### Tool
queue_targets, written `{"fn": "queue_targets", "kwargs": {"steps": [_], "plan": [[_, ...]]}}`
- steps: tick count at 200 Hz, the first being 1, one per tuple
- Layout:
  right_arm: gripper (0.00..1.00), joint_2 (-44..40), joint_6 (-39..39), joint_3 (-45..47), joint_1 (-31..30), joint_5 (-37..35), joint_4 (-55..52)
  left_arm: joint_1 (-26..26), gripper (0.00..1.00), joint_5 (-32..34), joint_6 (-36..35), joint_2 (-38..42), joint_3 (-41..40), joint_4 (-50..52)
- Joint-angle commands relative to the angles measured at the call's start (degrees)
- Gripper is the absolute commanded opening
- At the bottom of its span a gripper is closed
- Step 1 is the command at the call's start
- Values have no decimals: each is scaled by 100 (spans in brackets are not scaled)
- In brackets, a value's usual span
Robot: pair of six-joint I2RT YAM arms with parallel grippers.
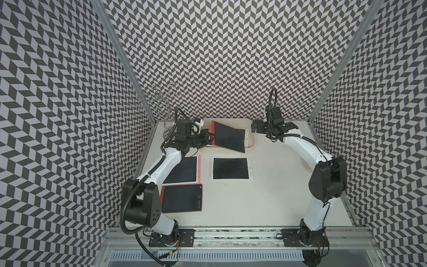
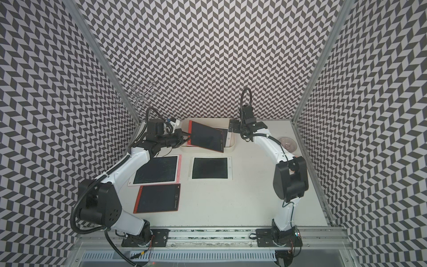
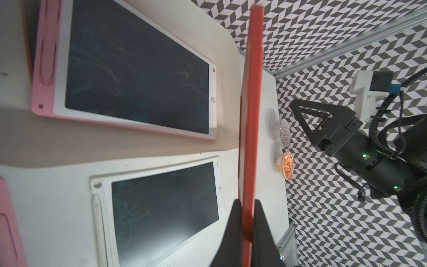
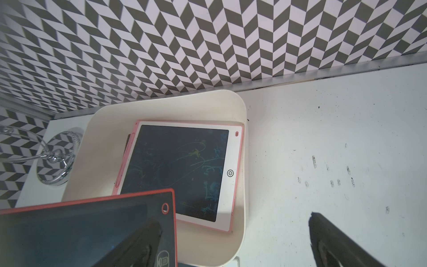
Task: Take out the writing tablet from the storage box
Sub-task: Place the writing tablet at the center of the board.
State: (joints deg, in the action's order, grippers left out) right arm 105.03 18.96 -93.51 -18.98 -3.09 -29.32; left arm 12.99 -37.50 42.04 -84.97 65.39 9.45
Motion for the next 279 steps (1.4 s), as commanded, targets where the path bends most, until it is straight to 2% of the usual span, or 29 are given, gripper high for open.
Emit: {"fn": "queue_targets", "kwargs": {"steps": [1, 42, 80, 115, 180, 279], "plan": [[100, -480, -26, 471, -44, 166, 329, 1, 0, -297, 346, 614, -508, -699], [100, -1057, 115, 1336, -169, 198, 542, 17, 0, -602, 529, 1655, -1717, -796], [99, -1377, 252, 1789, -314, 213, 614, 48, 0, -658, 722, 2697, -2716, -759], [99, -1567, 409, 2192, -409, 195, 697, 54, 0, -716, 856, 3350, -3469, -643], [99, -2053, 594, 3004, -482, 239, 1008, 308, 0, -839, 1430, 3622, -4501, -1253], [100, -1997, 446, 3243, -474, 158, 1121, 720, 0, -482, 1854, 3576, -5307, -1788]]}}
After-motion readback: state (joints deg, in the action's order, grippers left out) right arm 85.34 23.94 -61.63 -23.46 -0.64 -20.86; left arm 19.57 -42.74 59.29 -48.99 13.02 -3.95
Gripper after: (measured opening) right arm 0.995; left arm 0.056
